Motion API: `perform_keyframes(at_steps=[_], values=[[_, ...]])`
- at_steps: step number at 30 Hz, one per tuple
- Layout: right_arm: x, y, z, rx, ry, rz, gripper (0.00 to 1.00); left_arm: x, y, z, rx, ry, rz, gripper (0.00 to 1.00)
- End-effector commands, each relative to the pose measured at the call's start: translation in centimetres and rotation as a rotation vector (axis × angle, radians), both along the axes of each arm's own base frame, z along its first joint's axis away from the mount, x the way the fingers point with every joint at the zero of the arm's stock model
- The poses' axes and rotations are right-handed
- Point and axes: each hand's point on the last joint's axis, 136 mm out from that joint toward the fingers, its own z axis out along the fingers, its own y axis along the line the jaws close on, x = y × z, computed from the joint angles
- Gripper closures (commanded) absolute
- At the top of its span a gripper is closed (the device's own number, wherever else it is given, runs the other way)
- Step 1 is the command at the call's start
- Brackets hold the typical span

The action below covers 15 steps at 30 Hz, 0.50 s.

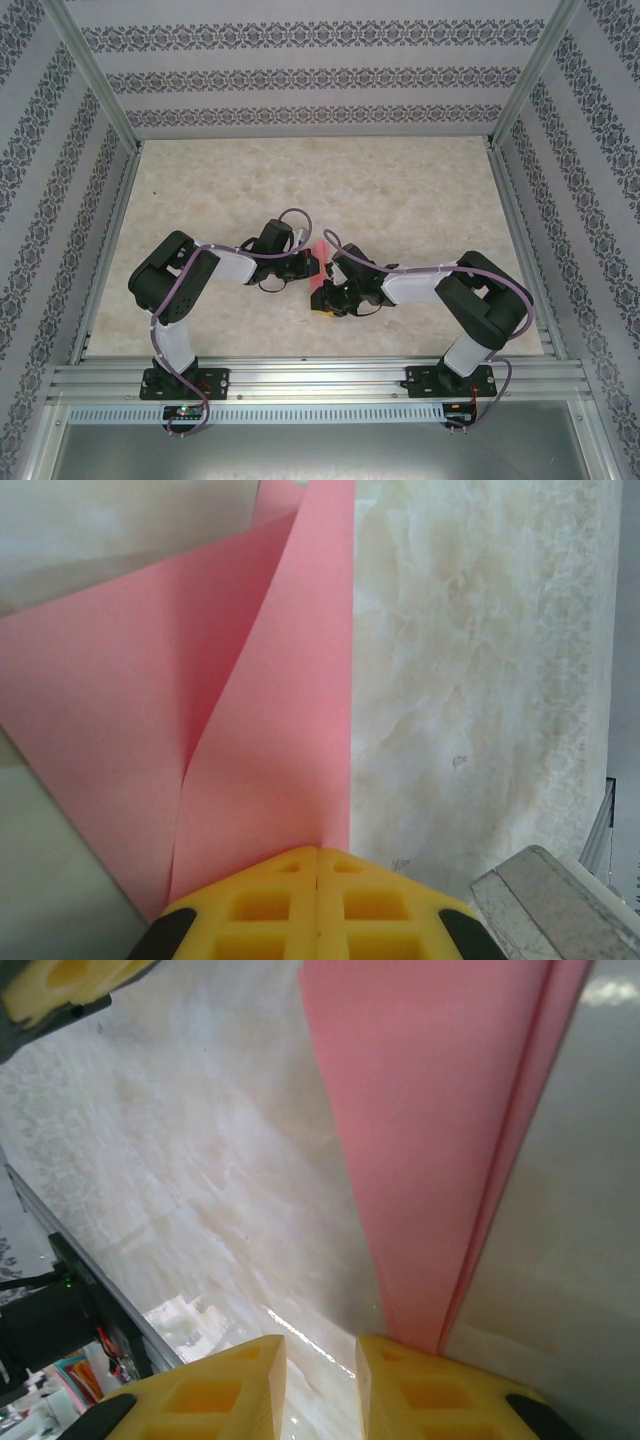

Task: Fold a paper plane with a square sheet of paper (fold left side to right side)
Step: Fold the wing for the fifth time at the center of the table.

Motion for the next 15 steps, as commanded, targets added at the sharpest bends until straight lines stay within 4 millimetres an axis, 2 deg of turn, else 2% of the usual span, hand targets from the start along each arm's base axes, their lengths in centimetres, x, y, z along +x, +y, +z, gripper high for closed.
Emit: perform_keyframes(at_steps=[1,4,8,11,15], values=[[-2.8,-2.6,-3.2,-0.153,0.088,0.036,0.74,-1.0,2.5,-4.5,0.153,0.047,0.037,0.96],[-3.7,-2.3,-2.6,-0.110,0.100,0.067,0.74,-1.0,2.4,-4.5,0.152,0.047,0.036,0.96],[-3.0,-1.3,0.6,-0.013,0.033,0.093,0.73,-1.0,2.5,-4.4,0.151,0.045,0.035,0.96],[-0.6,-1.7,3.2,0.043,-0.042,0.048,0.73,-1.0,2.4,-4.2,0.148,0.042,0.034,0.96],[4.0,-3.3,5.6,0.086,-0.141,-0.058,0.73,-0.9,2.3,-3.9,0.141,0.034,0.031,0.97]])
